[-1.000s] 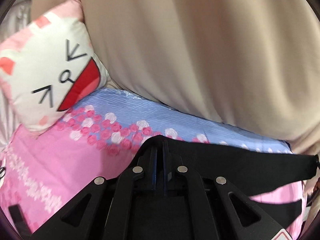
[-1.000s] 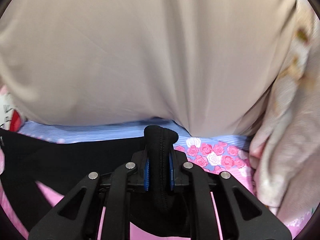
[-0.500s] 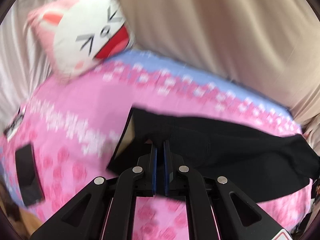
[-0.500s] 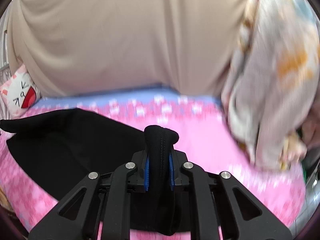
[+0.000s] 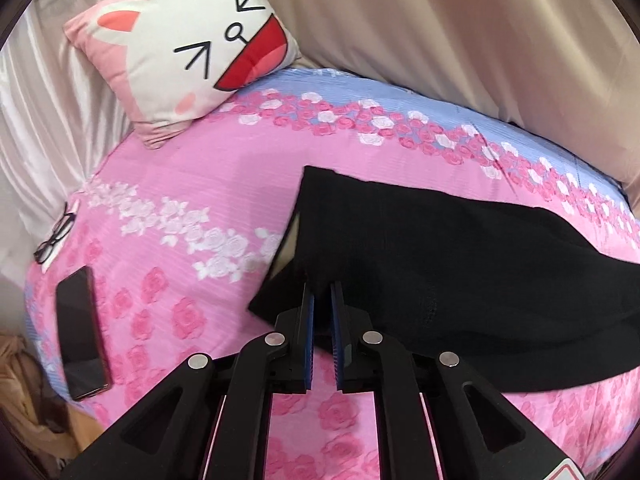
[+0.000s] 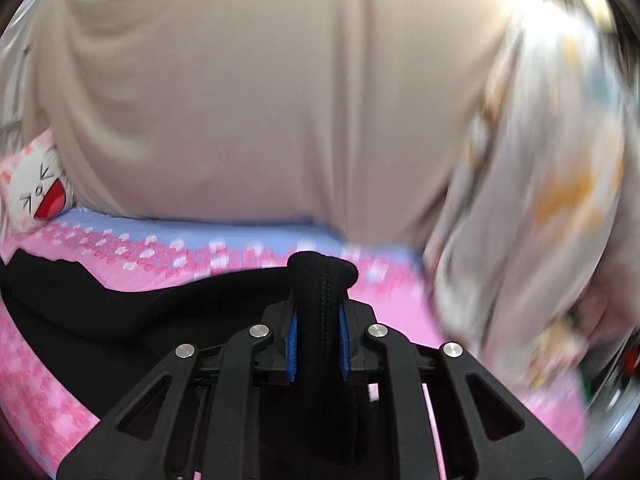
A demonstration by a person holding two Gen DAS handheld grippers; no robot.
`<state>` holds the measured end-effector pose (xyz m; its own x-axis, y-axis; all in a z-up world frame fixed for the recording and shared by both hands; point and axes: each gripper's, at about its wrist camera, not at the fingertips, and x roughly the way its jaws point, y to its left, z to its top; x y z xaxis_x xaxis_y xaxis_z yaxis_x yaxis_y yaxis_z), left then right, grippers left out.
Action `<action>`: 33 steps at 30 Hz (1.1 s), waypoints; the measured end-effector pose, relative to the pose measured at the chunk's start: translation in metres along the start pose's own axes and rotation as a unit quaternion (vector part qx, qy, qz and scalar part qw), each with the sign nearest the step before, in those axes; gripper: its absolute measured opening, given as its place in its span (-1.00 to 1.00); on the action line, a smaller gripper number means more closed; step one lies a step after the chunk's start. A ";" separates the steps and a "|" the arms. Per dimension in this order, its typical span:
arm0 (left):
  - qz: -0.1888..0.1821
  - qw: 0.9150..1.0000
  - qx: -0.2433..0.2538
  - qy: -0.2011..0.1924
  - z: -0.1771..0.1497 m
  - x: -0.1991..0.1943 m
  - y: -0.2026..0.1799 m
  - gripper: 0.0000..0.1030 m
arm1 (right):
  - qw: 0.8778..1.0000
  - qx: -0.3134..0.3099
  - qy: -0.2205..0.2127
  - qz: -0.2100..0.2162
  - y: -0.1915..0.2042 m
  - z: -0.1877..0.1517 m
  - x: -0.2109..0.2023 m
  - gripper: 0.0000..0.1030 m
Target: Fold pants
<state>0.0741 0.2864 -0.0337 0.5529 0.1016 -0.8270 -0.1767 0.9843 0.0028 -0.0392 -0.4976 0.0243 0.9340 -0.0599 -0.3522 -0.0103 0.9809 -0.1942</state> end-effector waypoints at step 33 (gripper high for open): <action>0.066 0.995 0.015 0.071 -0.027 0.064 -0.049 -0.07 | 0.977 0.106 0.183 0.005 -0.038 -0.074 0.086 -0.94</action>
<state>0.0958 0.2408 -0.1017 0.4054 0.2107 -0.8895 -0.2138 0.9679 0.1318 0.0149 -0.5540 -0.0663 0.7430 -0.0735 -0.6652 0.0909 0.9958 -0.0085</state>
